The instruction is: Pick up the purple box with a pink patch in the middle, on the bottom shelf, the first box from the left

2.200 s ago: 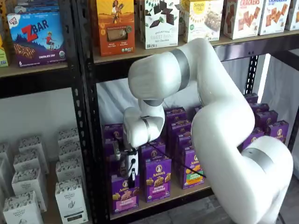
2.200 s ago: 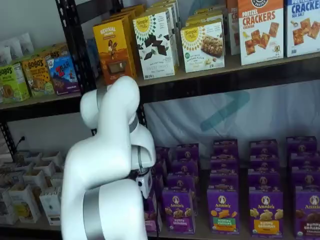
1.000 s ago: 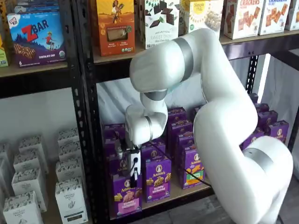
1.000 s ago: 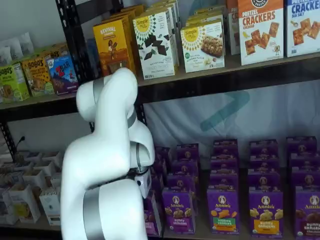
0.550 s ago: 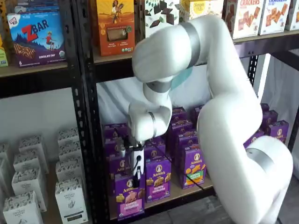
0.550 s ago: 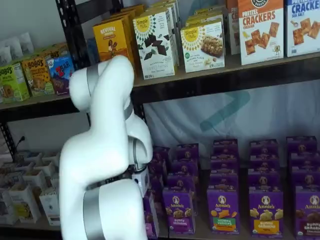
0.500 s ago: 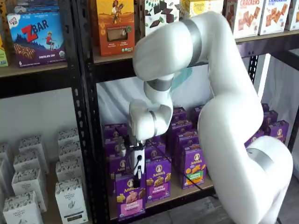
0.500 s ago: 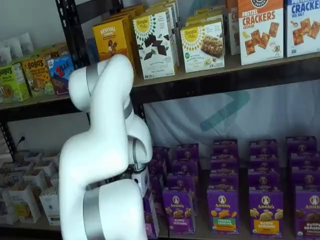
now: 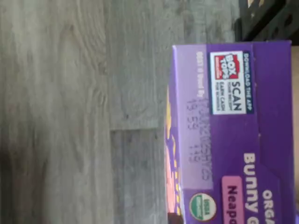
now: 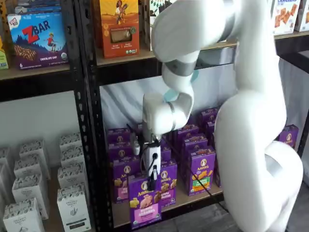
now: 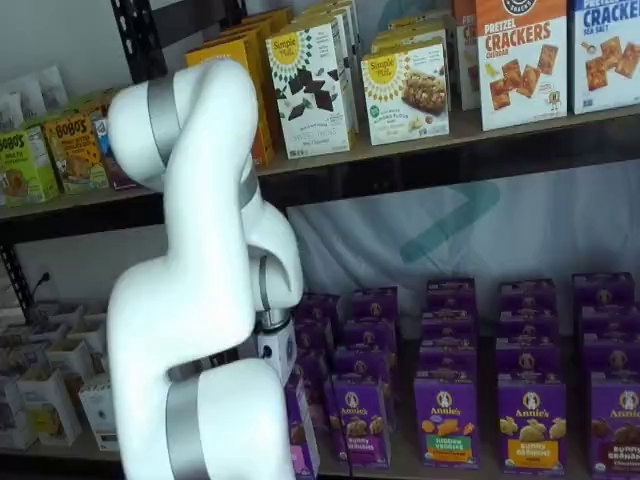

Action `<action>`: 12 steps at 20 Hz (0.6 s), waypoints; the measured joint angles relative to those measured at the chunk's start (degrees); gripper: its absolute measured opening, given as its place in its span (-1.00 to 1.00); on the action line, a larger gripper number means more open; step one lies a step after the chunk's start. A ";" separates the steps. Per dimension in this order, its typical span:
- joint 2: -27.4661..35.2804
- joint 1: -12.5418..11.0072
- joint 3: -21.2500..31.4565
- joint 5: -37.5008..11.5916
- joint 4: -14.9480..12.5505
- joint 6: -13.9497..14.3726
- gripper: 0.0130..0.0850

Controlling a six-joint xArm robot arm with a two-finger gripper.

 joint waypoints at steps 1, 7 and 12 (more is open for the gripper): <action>-2.32 -0.23 2.04 0.09 -1.56 1.21 -0.44; -12.72 -1.17 9.39 1.40 -4.88 3.49 -0.44; -20.08 -1.98 12.72 5.41 -5.61 3.56 -0.44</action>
